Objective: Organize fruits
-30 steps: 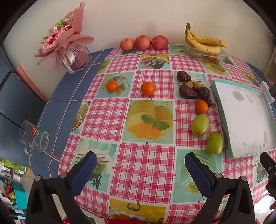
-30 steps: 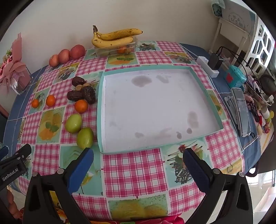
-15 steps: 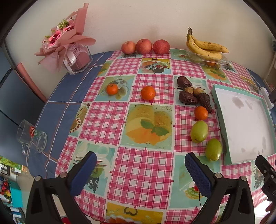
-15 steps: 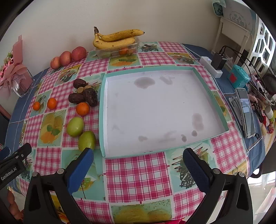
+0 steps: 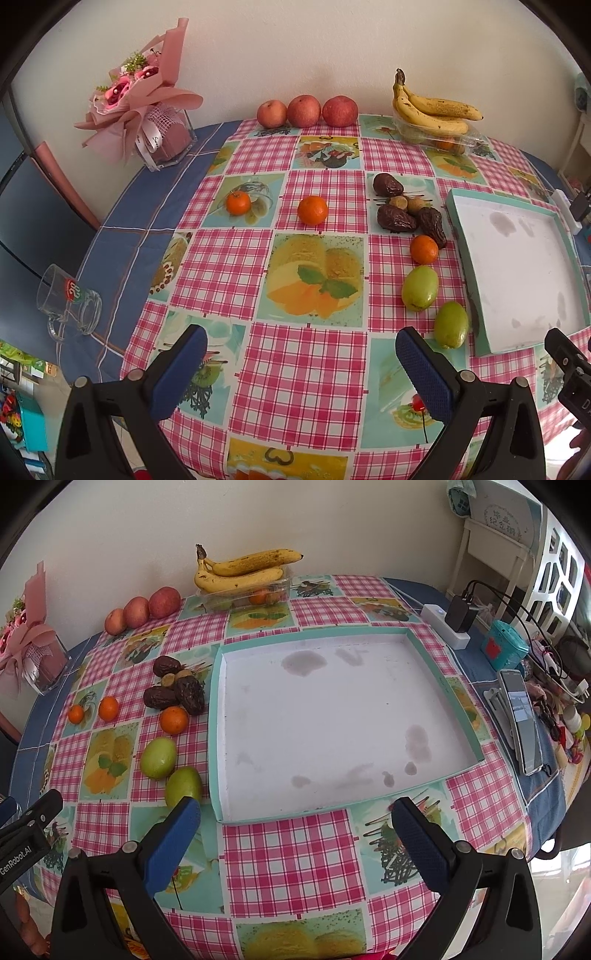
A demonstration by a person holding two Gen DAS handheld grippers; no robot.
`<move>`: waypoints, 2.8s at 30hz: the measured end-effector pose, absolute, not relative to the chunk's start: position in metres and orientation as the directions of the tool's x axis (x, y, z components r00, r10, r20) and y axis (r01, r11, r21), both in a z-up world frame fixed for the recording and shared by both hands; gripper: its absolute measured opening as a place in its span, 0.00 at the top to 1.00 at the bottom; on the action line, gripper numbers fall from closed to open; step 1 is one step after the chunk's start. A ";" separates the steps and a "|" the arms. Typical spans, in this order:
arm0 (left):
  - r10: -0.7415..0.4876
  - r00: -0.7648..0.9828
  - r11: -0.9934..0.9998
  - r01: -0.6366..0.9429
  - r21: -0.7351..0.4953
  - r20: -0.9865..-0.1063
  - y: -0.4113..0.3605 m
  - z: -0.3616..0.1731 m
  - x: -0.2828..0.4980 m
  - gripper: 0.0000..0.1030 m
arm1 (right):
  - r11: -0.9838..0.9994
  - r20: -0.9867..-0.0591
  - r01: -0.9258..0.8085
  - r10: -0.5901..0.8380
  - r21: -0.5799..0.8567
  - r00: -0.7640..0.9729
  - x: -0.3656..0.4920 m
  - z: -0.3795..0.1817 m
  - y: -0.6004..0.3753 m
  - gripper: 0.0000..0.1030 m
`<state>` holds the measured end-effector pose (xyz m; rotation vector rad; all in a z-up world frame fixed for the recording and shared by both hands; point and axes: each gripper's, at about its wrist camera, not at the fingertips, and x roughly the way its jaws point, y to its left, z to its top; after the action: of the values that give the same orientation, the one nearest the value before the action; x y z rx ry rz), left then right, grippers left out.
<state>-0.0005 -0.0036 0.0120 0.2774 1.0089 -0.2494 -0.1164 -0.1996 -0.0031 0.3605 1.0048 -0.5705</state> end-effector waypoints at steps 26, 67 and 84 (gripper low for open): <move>-0.077 0.510 0.937 0.331 0.113 -0.857 -0.004 0.012 -0.001 0.00 | 0.799 -0.869 0.601 -0.278 0.027 0.408 -0.116 -0.003 -0.201 0.00; -0.067 0.535 0.950 0.292 0.111 -0.842 -0.007 0.046 0.030 0.00 | 0.819 -0.824 0.572 -0.286 0.055 0.490 -0.090 0.034 -0.201 0.00; 0.018 0.459 0.989 0.124 0.084 -0.888 -0.026 0.020 0.143 0.00 | 0.869 -0.771 0.487 -0.249 0.090 0.586 0.021 0.054 -0.211 0.00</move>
<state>0.1429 -0.0258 0.0205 0.1439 1.0929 -0.0655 0.0214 -0.2113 0.0542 0.3074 0.8417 -0.4367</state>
